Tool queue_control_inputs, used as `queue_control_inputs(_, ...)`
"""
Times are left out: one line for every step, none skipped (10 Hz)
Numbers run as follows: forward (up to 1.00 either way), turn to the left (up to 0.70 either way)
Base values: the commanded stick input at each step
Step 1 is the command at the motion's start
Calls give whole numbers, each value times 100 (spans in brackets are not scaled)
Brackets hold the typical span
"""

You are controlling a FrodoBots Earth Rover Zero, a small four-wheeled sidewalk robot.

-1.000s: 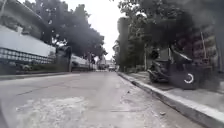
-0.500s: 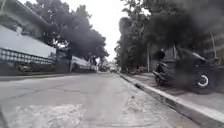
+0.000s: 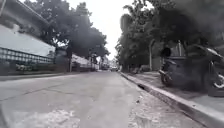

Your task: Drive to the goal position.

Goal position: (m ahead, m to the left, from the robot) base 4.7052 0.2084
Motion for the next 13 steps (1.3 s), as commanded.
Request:
queue_control_inputs(70, 0)
queue_control_inputs(70, -15)
queue_control_inputs(70, -30)
queue_control_inputs(70, -35)
queue_control_inputs(70, -35)
queue_control_inputs(70, -35)
queue_control_inputs(70, -35)
queue_control_inputs(70, -35)
queue_control_inputs(70, -35)
queue_control_inputs(70, -28)
queue_control_inputs(70, -15)
queue_control_inputs(70, 0)
queue_control_inputs(70, 0)
